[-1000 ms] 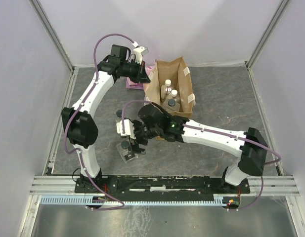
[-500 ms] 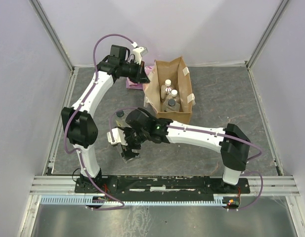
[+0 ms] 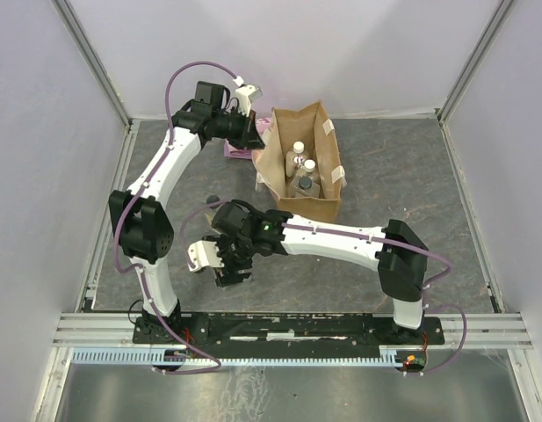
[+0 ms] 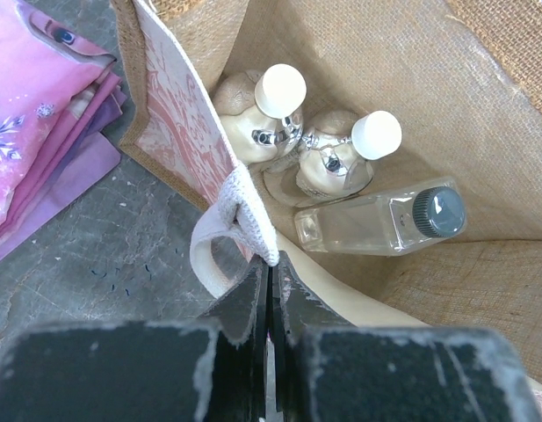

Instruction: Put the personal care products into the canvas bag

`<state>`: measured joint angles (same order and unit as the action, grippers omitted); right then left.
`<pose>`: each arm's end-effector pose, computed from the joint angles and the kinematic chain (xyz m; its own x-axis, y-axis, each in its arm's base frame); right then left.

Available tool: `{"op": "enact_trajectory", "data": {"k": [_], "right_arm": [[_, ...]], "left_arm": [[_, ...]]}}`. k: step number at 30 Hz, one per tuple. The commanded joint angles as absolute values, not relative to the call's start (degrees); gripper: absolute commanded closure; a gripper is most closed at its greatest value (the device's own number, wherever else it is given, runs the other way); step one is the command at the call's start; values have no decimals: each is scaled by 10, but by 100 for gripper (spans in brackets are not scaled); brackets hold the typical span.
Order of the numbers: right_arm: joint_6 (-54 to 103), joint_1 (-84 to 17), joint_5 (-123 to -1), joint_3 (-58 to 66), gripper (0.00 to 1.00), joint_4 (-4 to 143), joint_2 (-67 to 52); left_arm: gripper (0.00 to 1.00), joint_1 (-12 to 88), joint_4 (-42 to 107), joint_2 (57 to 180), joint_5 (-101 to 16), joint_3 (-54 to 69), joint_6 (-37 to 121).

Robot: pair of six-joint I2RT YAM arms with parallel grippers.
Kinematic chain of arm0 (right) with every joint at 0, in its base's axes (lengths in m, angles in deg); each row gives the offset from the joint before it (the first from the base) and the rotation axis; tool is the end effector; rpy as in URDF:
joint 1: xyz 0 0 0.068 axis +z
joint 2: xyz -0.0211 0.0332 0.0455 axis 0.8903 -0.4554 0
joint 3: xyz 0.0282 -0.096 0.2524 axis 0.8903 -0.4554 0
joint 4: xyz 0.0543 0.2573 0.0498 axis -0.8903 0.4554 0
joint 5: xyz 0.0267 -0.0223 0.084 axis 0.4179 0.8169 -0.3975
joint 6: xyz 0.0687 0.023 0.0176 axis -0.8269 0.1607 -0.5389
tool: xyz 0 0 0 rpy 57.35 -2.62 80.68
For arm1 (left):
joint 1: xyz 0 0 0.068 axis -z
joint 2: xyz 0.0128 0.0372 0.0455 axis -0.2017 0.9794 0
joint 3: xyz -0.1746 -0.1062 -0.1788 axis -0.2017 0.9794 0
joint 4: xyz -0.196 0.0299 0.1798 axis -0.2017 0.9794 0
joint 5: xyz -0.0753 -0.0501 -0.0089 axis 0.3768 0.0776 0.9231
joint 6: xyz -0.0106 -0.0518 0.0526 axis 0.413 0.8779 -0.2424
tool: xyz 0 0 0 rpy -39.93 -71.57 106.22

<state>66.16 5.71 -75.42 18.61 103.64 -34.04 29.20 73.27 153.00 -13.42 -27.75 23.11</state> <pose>0.1390 0.4175 0.2388 0.3051 -0.6819 -0.6648 -0.9430 -0.3138 -0.1109 0.4247 -0.1744 0.3268 -0.5416 0.2713 -0.7957 0.7470 0.5895 -0.3074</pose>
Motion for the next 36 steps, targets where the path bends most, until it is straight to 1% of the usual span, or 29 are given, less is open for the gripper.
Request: {"op": "enact_trajectory", "data": {"k": [1,9,14,17,20,21,22,23,27,33,36], "right_arm": [[690,70,-722,226,17,1083,-350],[701,88,-704,237,18,1082,-370],[711,92,-686,249,24,1091,-383],[712,92,-682,253,32,1093,-390],[712,92,-671,261,44,1101,-397],[711,92,-668,263,50,1103,-398],[709,92,-664,265,59,1104,-399],[706,92,-660,266,69,1104,-399],[671,90,-646,257,98,1094,-388],[577,69,-641,210,100,1035,-317],[551,59,-630,208,100,1046,-273]], "left_arm": [[97,290,714,1506,-134,-275,206],[97,289,714,1506,-135,-278,207],[97,289,714,1505,-136,-279,207],[97,289,714,1506,-138,-280,206],[97,288,713,1507,-138,-281,207],[97,288,714,1508,-138,-282,206],[97,288,714,1509,-138,-283,207],[97,287,714,1509,-138,-285,207],[97,287,713,1509,-138,-288,207],[97,287,713,1511,-138,-289,209],[97,286,713,1513,-138,-290,212]]}}
